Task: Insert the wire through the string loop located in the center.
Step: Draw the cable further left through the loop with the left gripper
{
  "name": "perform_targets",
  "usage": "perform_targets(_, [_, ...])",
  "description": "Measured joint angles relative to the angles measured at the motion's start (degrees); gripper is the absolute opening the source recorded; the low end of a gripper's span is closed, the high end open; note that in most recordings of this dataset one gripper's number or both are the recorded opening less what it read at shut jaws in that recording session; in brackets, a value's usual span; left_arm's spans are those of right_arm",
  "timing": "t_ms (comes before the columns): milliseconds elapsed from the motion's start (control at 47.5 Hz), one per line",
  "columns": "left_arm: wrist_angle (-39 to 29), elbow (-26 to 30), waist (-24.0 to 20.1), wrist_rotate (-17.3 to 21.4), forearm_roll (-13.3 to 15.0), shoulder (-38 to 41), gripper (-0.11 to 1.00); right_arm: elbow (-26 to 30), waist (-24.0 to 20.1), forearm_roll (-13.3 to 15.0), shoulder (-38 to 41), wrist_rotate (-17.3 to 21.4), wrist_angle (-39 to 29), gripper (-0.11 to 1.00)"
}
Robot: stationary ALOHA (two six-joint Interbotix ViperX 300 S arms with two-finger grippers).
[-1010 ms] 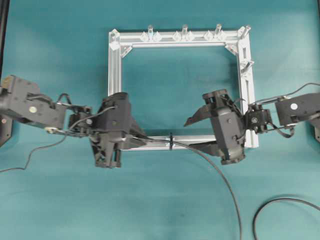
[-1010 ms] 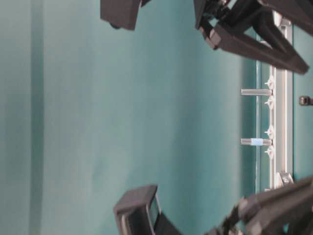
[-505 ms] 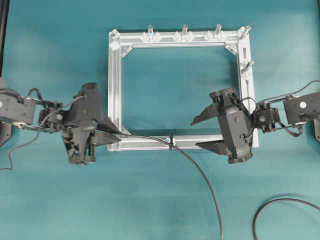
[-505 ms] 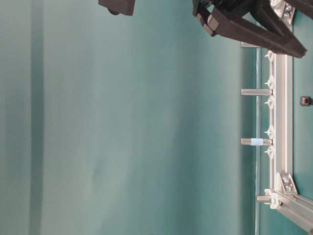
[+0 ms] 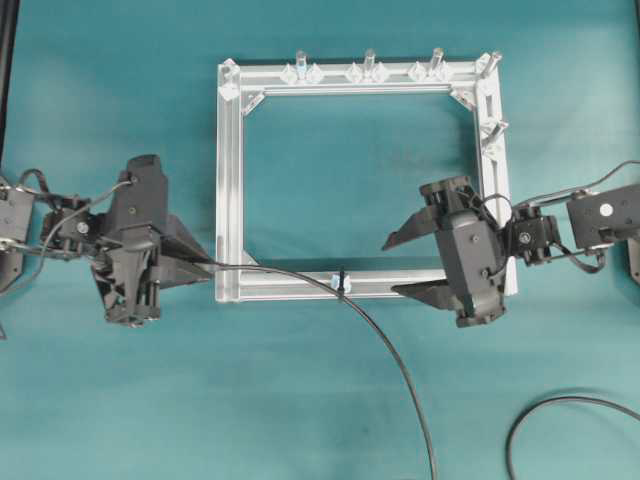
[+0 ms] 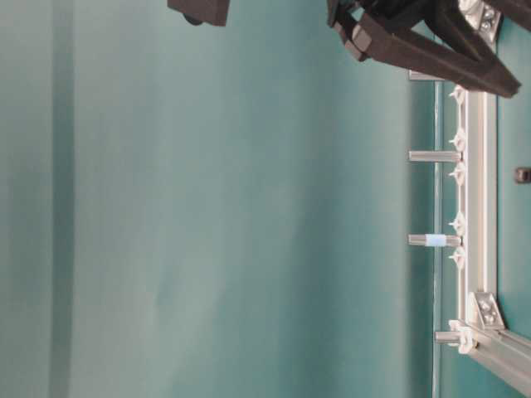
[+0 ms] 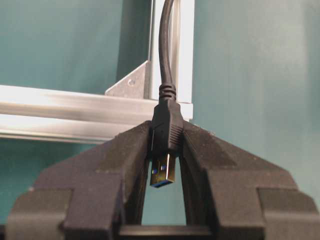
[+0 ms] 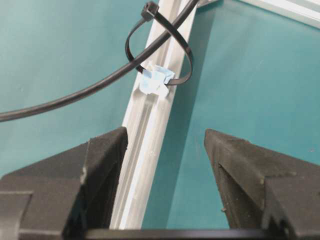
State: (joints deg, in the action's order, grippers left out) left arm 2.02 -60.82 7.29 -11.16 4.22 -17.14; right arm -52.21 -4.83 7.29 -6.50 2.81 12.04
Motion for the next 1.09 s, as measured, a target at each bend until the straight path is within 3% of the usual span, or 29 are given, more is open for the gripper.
perform_targets(547, [-1.58, -2.37, 0.00, -0.26, 0.00, -2.99, 0.19, 0.00, -0.26, -0.09, 0.00, 0.00, 0.09, 0.67])
perform_targets(1095, [2.20, -3.08, 1.23, -0.44, 0.00, 8.00, 0.19, 1.49, -0.26, 0.00, 0.00, 0.00, -3.60, 0.67])
